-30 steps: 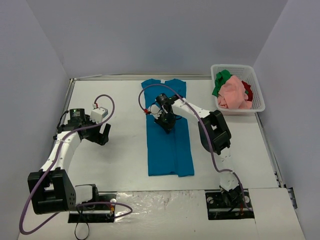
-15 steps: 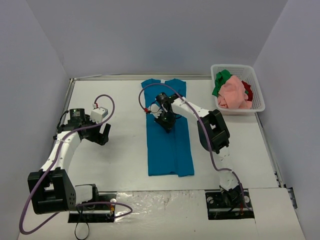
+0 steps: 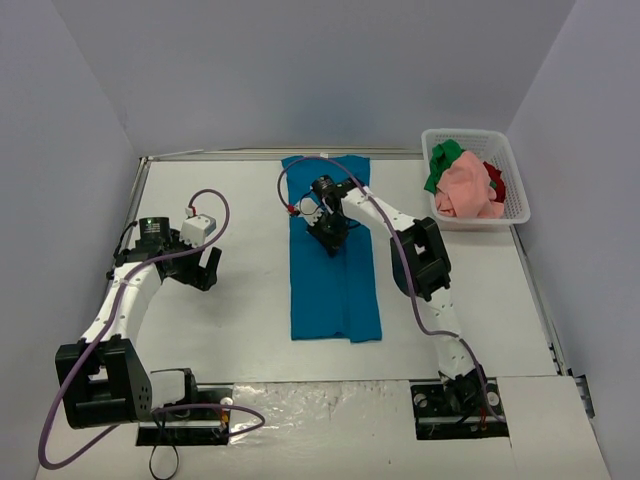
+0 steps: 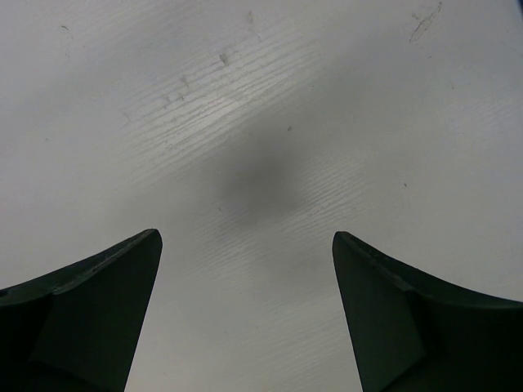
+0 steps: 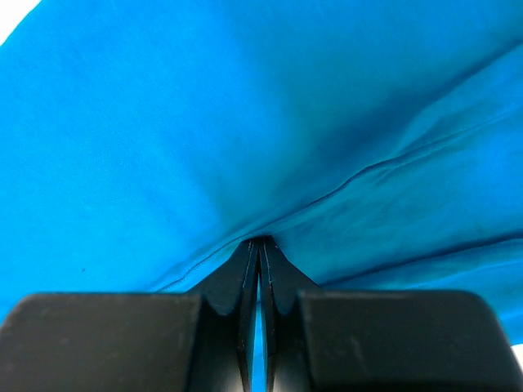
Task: Fold and stack the t-shirts
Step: Rotate the tshirt 90 degrees
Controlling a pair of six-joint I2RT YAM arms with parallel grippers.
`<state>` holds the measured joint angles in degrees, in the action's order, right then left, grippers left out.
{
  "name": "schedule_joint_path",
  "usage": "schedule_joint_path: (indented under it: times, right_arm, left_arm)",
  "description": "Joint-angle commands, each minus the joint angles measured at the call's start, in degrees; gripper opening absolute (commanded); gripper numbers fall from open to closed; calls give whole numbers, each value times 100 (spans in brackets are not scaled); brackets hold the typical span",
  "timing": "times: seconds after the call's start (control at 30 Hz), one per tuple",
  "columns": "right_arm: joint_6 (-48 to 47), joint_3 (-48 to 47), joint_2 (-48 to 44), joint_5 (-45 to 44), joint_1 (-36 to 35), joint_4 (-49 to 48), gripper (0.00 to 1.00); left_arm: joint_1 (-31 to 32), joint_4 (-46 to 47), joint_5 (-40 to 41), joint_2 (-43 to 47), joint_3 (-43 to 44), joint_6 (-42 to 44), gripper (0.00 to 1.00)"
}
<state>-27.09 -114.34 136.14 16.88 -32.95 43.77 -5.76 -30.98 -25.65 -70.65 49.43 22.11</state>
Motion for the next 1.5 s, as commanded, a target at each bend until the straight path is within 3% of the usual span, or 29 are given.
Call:
schedule_joint_path:
  times: [0.0, 1.03, 1.3, 1.47]
  right_arm:
    - [-217, -17, 738, -273, 254, -255, 0]
    - [-666, -1626, 1679, -220, 518, -220, 0]
    - [-692, -1487, 1478, -370, 482, -220, 0]
    - [-675, -1205, 749, -239, 474, -220, 1]
  left_arm:
    - [-48, 4, -19, 8, 190, 74, 85]
    - [-48, 31, 95, -195, 207, 74, 85]
    - [-48, 13, 60, -142, 207, 83, 85]
    - [-48, 4, -10, 16, 216, 109, 88]
